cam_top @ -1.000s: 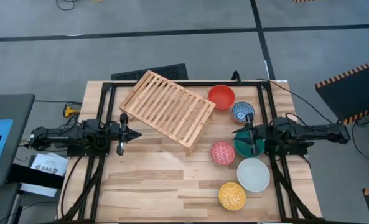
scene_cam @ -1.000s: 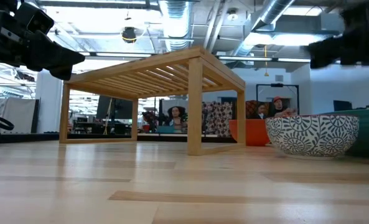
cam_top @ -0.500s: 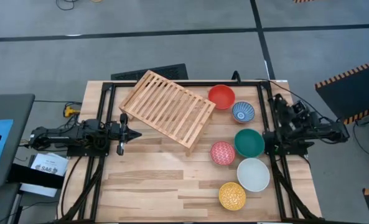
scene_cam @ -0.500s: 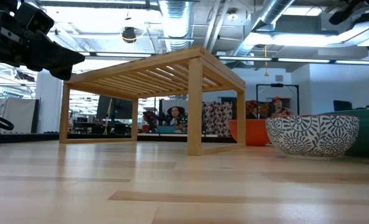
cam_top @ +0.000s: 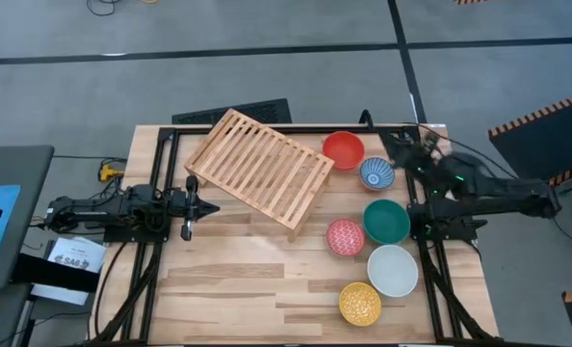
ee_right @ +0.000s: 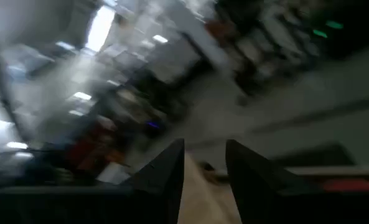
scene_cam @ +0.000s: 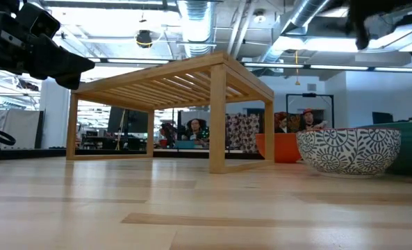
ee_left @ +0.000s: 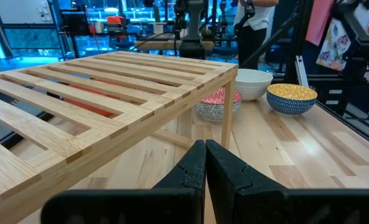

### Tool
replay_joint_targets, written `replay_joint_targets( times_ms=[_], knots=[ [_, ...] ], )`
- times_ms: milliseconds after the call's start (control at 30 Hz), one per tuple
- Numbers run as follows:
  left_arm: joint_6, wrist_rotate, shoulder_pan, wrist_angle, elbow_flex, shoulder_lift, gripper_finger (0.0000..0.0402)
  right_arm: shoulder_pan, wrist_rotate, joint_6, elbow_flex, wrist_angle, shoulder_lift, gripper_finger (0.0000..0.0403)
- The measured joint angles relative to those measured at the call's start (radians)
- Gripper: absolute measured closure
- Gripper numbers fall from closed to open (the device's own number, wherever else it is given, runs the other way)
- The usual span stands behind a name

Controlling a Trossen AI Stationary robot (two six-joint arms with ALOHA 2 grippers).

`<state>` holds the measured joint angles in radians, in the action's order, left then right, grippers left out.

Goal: Place and stack bowls onto a shelf
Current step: Put the orange bowl on the shelf

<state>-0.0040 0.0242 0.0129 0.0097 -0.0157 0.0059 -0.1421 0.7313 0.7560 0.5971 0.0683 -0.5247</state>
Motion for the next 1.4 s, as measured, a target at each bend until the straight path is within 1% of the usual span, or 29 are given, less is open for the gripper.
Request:
replay_joint_targets(
  times_ms=[67,100,167,233,300,367,433,533,633,867,1033,1167,1400],
  knots=[
    [0.0,0.0,0.0,0.0,0.0,0.0,0.0401,-0.121,-0.046,0.145,0.088,0.273,-0.054,0.0258],
    [0.0,0.0,0.0,0.0,0.0,0.0,0.0401,-0.189,-0.101,0.202,0.123,0.385,-0.077,0.0258],
    [0.0,0.0,0.0,0.0,0.0,0.0,0.0401,-0.345,-0.256,0.262,0.161,0.541,-0.123,0.0258],
    [0.0,0.0,0.0,0.0,0.0,0.0,0.0401,-0.503,-0.471,0.242,0.163,0.599,-0.162,0.0258],
    [0.0,0.0,0.0,0.0,0.0,0.0,0.0401,-0.64,-0.665,0.165,0.162,0.609,-0.208,0.0258],
    [0.0,0.0,0.0,0.0,0.0,0.0,0.0401,-0.745,-0.799,0.099,0.164,0.57,-0.272,0.0258],
    [0.0,0.0,0.0,0.0,0.0,0.0,0.0401,-0.812,-0.866,0.059,0.165,0.53,-0.351,0.0258],
    [0.0,0.0,0.0,0.0,0.0,0.0,0.0401,-0.879,-0.882,0.042,0.163,0.477,-0.461,0.0258],
    [0.0,0.0,0.0,0.0,0.0,0.0,0.0401,-0.918,-0.888,0.04,0.164,0.451,-0.56,0.0258],
    [0.0,0.0,0.0,0.0,0.0,0.0,0.0401,-0.894,-0.943,0.027,0.163,0.369,-0.772,0.0258],
    [0.0,0.0,0.0,0.0,0.0,0.0,0.0401,-0.854,-0.936,0.02,0.163,0.331,-0.847,0.0258],
    [0.0,0.0,0.0,0.0,0.0,0.0,0.0401,-0.834,-0.888,-0.001,0.163,0.317,-0.874,0.0258],
    [0.0,-0.001,0.0,0.0,0.0,0.0,0.0401,-0.799,-0.882,-0.006,0.163,0.309,-0.905,0.0258]
  ],
)
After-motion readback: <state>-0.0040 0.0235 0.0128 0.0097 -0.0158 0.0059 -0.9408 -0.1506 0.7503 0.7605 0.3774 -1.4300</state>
